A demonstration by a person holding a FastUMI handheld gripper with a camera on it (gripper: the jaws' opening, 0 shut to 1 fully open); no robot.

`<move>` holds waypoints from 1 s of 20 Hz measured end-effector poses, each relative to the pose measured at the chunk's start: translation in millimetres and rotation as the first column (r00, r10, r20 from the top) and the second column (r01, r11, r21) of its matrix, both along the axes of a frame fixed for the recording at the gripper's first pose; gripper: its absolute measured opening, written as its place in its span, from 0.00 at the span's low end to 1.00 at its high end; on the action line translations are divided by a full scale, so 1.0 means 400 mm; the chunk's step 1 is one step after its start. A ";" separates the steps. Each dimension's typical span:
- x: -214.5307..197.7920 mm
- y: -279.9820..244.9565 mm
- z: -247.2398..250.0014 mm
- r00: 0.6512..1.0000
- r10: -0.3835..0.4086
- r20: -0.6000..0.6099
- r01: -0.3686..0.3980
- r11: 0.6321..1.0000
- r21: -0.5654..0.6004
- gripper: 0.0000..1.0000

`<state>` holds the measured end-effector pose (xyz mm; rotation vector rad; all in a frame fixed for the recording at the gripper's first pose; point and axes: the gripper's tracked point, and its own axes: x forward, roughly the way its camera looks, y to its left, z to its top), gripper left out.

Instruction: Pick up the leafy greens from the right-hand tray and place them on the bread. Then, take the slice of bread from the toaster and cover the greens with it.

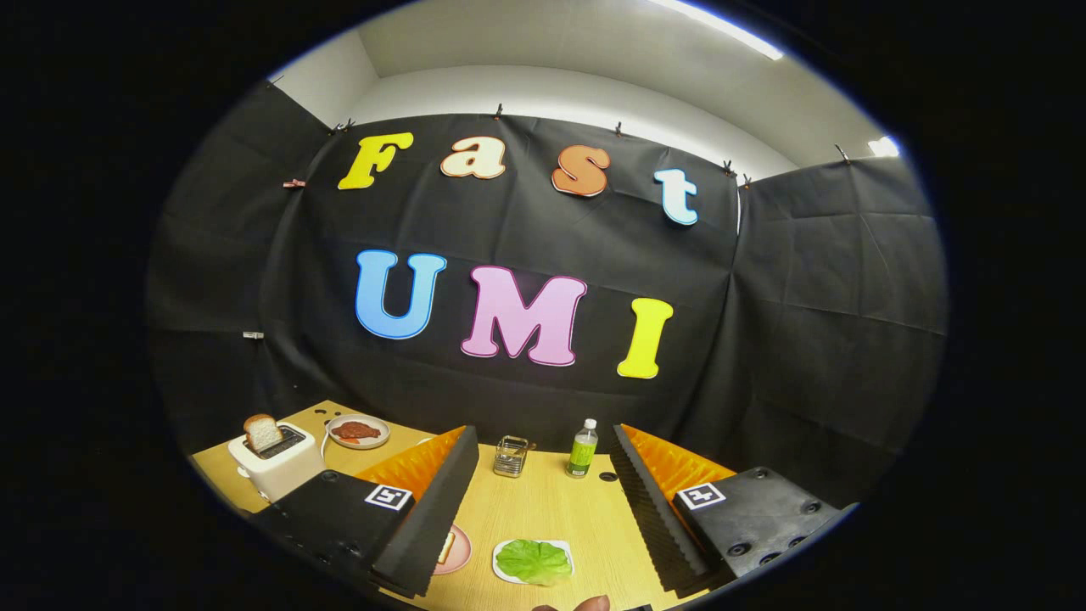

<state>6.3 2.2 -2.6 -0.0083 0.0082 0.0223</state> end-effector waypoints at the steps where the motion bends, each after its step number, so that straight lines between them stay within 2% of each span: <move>1: 0.001 0.000 -0.002 1.000 0.002 -0.003 -0.002 1.000 -0.002 0.97; 3: 0.007 0.003 -0.020 1.000 0.023 -0.021 -0.023 1.000 -0.011 0.97; 6: 0.029 0.011 -0.089 0.990 0.093 -0.105 -0.099 0.994 -0.052 0.97; 9: 0.051 0.011 -0.203 0.950 0.168 -0.263 -0.191 0.980 -0.063 0.97; 12: 0.086 -0.007 -0.313 0.899 0.200 -0.391 -0.263 0.958 -0.115 0.97; 15: 0.119 -0.002 -0.453 0.814 0.271 -0.514 -0.363 0.928 -0.085 0.98; 18: 0.114 0.006 -0.608 0.692 0.325 -0.645 -0.434 0.901 -0.011 0.97; 20: 0.130 0.006 -0.696 0.633 0.340 -0.696 -0.469 0.883 0.004 0.98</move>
